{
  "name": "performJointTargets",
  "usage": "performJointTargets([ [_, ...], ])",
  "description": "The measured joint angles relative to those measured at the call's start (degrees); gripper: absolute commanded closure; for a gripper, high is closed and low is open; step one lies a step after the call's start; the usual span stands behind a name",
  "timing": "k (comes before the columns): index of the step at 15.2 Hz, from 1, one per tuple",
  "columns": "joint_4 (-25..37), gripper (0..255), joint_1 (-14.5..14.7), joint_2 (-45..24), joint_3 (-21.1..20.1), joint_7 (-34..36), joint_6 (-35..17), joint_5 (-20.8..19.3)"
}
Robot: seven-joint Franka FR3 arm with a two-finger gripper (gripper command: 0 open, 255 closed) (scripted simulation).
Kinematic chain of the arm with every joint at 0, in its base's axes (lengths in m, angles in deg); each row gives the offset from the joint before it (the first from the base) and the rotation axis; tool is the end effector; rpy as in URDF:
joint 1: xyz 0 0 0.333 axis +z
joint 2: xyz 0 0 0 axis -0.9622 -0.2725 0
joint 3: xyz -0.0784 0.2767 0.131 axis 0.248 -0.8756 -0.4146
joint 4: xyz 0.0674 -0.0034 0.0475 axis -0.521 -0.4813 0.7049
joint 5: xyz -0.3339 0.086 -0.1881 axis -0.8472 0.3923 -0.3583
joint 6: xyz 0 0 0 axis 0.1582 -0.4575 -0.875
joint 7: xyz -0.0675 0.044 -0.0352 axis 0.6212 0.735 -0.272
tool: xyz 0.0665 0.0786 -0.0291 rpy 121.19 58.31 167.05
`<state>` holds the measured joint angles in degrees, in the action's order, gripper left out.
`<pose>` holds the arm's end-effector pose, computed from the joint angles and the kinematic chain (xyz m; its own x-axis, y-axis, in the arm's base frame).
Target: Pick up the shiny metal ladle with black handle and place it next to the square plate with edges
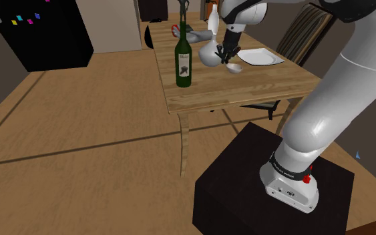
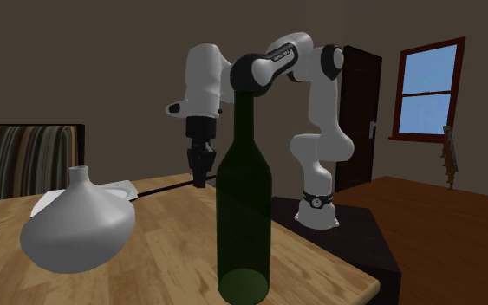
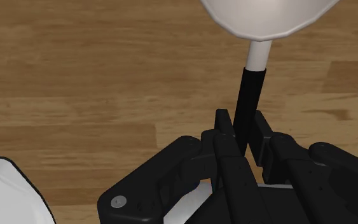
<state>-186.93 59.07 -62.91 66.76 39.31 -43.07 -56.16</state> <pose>0.4683 -0.2801 0.4468 0.8048 -0.5832 0.1106 -0.5754 -0.8122 -0.0959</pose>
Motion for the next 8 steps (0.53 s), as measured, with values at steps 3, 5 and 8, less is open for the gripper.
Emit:
performJointTargets([
  [3,-1.92,255,-1.9,1.57,2.08,-3.92,-0.06,-0.14],
  [5,-2.47,255,-3.03,1.98,3.42,-6.41,-0.04,-0.09],
  [8,-2.74,255,-5.0,2.61,5.76,-10.69,0.65,-0.09],
])
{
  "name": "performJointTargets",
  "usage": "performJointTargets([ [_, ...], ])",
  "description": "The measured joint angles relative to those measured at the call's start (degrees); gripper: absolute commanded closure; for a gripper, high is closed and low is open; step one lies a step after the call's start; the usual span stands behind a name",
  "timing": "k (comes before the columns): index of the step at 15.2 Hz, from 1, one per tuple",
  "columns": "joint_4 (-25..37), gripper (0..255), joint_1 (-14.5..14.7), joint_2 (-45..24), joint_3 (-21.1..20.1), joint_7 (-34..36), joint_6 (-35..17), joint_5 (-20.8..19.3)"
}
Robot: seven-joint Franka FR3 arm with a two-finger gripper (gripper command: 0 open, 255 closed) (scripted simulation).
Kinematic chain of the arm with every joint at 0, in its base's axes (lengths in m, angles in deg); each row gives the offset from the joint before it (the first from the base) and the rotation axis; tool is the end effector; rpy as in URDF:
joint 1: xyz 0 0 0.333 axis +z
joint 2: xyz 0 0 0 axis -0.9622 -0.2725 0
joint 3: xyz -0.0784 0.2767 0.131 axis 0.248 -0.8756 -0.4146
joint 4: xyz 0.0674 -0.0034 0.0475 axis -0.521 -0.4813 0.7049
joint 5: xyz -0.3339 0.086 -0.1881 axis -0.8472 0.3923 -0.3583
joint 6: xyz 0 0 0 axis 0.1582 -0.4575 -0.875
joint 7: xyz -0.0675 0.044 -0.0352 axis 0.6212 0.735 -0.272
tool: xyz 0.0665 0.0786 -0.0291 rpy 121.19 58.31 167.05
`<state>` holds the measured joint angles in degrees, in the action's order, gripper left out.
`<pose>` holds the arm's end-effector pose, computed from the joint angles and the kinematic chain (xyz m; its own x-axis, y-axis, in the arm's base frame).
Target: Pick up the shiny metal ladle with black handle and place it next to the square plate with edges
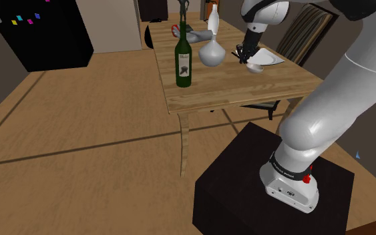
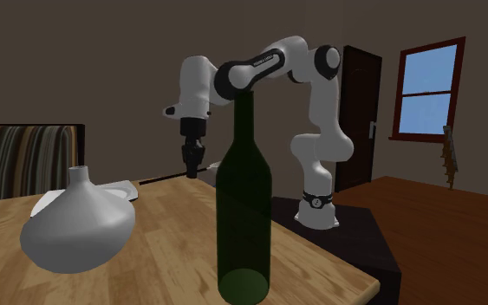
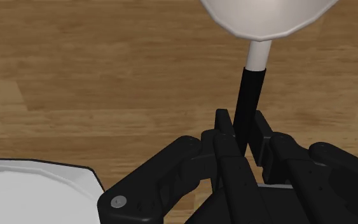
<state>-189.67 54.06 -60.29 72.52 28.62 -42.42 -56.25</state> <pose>0.3949 -0.3534 0.4451 0.8047 -0.5833 0.1107 -0.5756 -0.8121 -0.0959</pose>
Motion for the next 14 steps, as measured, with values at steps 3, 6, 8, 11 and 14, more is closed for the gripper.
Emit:
performJointTargets([
  [3,0.02,255,-1.9,0.05,2.37,-4.34,0.47,0.21],
  [6,0.8,255,-3.81,-0.58,4.83,-8.94,1.14,0.73],
  [8,2.04,255,-4.95,-1.38,6.33,-11.81,1.94,1.24],
  [11,3.45,255,-7.01,-2.48,8.89,-16.73,2.94,2.06],
  [14,5.62,255,-9.12,-4.56,11.33,-21.89,4.02,3.5],
])
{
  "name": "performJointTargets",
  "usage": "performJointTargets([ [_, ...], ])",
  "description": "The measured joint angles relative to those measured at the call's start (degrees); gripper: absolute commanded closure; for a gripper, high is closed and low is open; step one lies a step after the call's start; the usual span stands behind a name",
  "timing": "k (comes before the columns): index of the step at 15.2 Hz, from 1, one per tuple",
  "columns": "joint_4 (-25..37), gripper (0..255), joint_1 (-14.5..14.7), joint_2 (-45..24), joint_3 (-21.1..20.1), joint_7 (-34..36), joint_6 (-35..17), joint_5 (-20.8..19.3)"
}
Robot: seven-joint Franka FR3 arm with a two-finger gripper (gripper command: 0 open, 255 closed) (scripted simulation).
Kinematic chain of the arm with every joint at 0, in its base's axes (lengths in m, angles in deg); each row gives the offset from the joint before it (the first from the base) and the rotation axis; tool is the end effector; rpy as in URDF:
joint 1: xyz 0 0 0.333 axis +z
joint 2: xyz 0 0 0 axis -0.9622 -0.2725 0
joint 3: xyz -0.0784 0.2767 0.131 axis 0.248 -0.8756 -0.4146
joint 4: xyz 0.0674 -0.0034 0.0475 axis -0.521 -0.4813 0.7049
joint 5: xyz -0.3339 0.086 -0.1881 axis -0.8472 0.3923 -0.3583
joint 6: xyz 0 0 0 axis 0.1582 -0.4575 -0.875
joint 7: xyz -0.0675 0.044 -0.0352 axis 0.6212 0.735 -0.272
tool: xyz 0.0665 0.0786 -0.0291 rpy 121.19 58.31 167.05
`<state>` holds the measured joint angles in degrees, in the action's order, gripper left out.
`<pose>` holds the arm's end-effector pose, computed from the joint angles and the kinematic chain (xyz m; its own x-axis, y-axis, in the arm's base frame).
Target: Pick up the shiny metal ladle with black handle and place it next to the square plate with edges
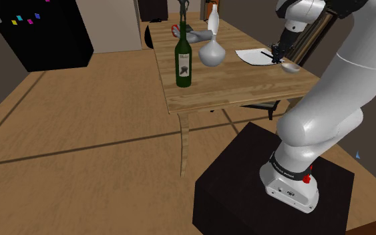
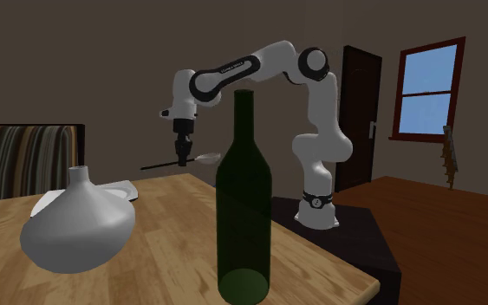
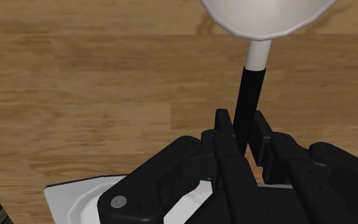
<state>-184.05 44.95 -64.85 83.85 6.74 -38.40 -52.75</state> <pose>0.2621 -0.4857 0.4445 0.8043 -0.5839 0.1106 -0.5761 -0.8117 -0.0964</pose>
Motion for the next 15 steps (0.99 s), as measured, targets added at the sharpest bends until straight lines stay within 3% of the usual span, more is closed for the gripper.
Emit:
performJointTargets([
  [8,9.27,255,-6.74,-8.55,5.01,-13.49,4.55,5.94],
  [15,19.33,255,-14.31,-17.9,6.52,-23.08,9.17,12.11],
])
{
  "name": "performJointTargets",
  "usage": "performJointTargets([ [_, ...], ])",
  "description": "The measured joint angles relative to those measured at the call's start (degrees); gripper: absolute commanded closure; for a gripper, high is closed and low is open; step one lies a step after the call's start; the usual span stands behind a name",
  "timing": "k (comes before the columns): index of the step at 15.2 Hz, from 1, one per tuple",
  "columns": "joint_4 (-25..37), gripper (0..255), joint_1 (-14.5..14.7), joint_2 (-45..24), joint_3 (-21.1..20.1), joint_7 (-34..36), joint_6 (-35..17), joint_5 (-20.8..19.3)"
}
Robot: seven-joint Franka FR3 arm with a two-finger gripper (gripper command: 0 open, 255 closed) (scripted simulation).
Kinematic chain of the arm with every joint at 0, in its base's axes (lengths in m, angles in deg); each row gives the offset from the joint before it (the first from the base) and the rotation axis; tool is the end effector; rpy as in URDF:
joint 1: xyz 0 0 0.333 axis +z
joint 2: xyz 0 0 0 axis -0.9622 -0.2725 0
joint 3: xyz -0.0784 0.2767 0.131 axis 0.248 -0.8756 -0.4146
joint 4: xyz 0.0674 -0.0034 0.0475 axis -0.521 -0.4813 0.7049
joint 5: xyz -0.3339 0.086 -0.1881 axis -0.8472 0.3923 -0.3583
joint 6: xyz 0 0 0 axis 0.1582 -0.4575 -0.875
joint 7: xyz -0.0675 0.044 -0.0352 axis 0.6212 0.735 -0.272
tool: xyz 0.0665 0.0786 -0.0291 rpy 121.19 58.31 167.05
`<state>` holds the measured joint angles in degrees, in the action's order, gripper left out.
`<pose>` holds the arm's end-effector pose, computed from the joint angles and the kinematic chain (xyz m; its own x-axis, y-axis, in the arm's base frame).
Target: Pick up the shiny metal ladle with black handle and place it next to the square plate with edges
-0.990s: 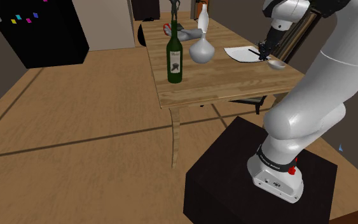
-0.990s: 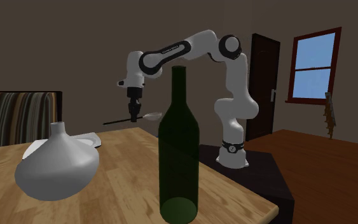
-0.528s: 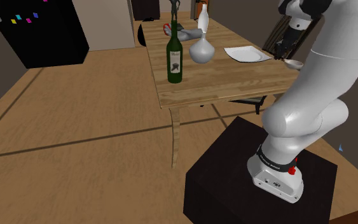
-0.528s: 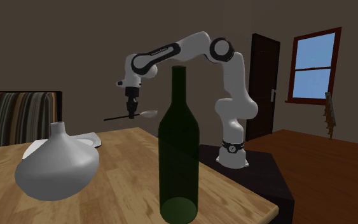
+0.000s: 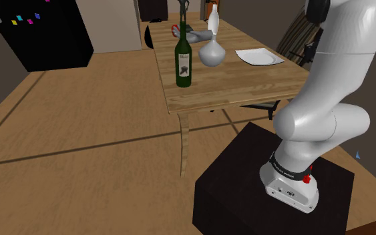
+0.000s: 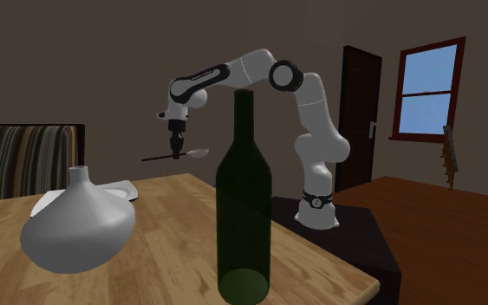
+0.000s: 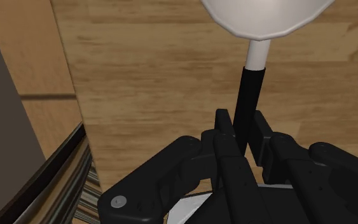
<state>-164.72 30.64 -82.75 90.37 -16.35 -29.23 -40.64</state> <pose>0.1341 -0.6157 0.4424 0.8049 -0.5831 0.1102 -0.5753 -0.8123 -0.0960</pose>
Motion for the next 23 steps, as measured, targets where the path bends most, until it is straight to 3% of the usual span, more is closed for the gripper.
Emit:
performJointTargets([
  [18,-5.9,255,-1.87,-6.06,-2.26,-5.16,-10.03,5.57],
  [23,-6.33,255,-1.93,-6.35,-2.42,-5.44,-10.68,5.9],
])
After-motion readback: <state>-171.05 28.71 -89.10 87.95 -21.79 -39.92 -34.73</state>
